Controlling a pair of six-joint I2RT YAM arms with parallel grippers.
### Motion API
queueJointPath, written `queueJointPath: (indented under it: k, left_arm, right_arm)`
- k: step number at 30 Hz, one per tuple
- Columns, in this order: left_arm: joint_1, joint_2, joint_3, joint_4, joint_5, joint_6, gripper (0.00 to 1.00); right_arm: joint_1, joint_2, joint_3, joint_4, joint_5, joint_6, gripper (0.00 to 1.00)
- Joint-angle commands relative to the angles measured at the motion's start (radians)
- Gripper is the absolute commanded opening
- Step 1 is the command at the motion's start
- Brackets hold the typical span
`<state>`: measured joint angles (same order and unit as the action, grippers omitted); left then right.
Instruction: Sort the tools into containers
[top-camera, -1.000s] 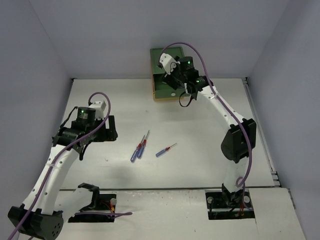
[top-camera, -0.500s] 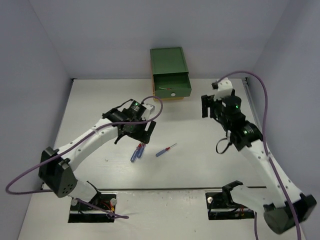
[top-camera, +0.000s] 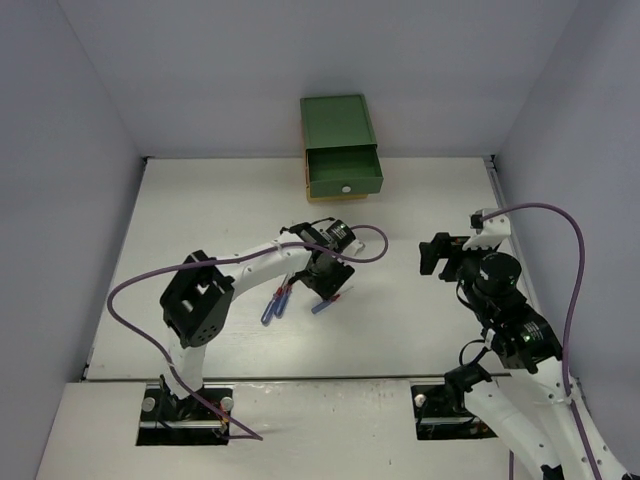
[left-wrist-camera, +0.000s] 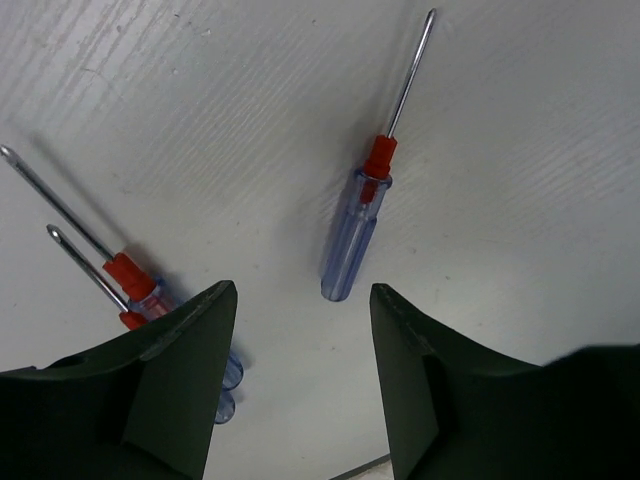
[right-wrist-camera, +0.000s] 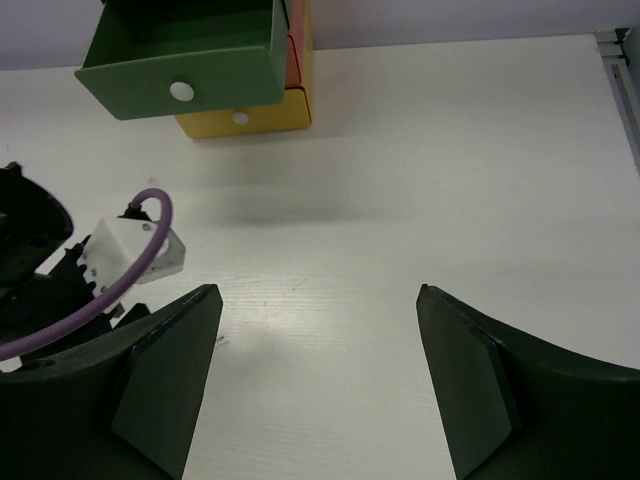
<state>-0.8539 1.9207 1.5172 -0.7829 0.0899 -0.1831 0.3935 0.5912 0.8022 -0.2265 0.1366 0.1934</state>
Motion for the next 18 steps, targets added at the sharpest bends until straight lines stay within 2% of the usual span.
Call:
queueJointPath:
  k: [1, 12, 17, 18]
  left_arm:
    - [-0.009, 0.03, 0.055, -0.006, 0.004, 0.028, 0.51]
    - [-0.051, 0.161, 0.092, 0.001, -0.002, 0.02, 0.44]
    - [-0.059, 0.184, 0.098, 0.0, -0.009, 0.032, 0.26]
    - [-0.059, 0.181, 0.099, 0.0, 0.003, 0.039, 0.19]
  right_arm:
    - [0.005, -0.036, 0.038, -0.024, -0.049, 0.0, 0.78]
    - [0.005, -0.119, 0.029, -0.028, -0.017, 0.02, 0.8]
    - [0.005, -0.137, 0.036, -0.034, -0.007, 0.038, 0.8]
    - [0.005, -0.139, 0.038, -0.037, 0.002, 0.043, 0.8]
